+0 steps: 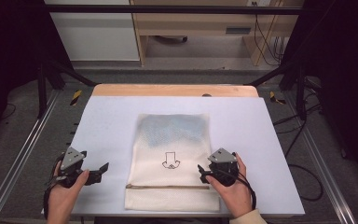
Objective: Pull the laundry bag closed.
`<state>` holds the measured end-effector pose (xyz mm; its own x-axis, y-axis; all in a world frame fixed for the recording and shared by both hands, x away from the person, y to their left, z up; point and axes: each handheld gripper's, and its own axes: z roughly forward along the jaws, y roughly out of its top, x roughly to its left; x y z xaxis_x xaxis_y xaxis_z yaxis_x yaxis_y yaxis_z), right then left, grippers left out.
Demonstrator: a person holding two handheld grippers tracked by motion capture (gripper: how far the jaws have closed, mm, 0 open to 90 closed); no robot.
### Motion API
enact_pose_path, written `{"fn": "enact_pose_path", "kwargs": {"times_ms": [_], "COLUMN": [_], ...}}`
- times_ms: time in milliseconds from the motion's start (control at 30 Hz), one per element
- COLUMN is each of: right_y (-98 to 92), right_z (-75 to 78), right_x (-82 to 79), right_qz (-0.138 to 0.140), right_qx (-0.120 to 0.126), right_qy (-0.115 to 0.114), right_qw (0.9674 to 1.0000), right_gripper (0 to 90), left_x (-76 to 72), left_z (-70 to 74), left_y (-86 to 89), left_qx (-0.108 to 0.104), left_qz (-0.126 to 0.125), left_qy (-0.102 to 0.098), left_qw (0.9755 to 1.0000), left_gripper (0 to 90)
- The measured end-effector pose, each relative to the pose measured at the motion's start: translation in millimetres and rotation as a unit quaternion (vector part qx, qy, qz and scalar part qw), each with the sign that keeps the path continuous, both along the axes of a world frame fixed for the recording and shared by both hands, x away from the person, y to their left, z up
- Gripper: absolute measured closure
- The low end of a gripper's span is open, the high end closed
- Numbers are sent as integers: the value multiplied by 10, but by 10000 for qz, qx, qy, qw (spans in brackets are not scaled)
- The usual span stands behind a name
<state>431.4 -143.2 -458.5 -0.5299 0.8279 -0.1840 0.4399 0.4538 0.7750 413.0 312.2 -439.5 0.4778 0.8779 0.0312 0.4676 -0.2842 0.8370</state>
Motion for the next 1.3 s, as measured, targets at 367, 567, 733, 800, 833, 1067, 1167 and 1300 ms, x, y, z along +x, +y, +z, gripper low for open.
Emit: {"fn": "enact_pose_path", "kwargs": {"times_ms": [367, 567, 733, 800, 833, 1067, 1167, 1300], "right_y": [115, 302, 581, 682, 682, 1042, 1127, 1298], "right_z": [19, 134, 210, 232, 232, 355, 383, 439], "right_x": [-47, -83, -89, -82, -82, 4, 31, 84], "right_qz": [380, 730, 1185, 1308, 1308, 1829, 1949, 2137], "right_qx": [-44, -171, -342, -428, -428, -796, -927, -1132], "right_qy": [316, 337, 446, 500, 500, 731, 880, 1046], "right_qw": [9988, 9966, 9914, 9892, 9892, 9772, 9725, 9647], "right_gripper": [134, 154, 177, 184, 184, 280, 303, 369], "left_x": [-309, -277, -260, -260, -259, -266, -265, -261], "left_z": [-4, -44, -52, -59, -63, -76, -68, -65], "left_y": [-13, 12, 7, 1, -4, -61, -52, -20], "left_qx": [422, 400, 380, 389, 408, 518, 524, 511], "left_qz": [-160, -68, -45, -43, -61, -139, -128, -115], "left_qy": [41, 130, 119, 121, 147, 246, 224, 245], "left_qw": [9990, 9991, 9992, 9992, 9990, 9983, 9983, 9983], "left_gripper": [51, 53, 54, 54, 54, 55, 55, 55]}}
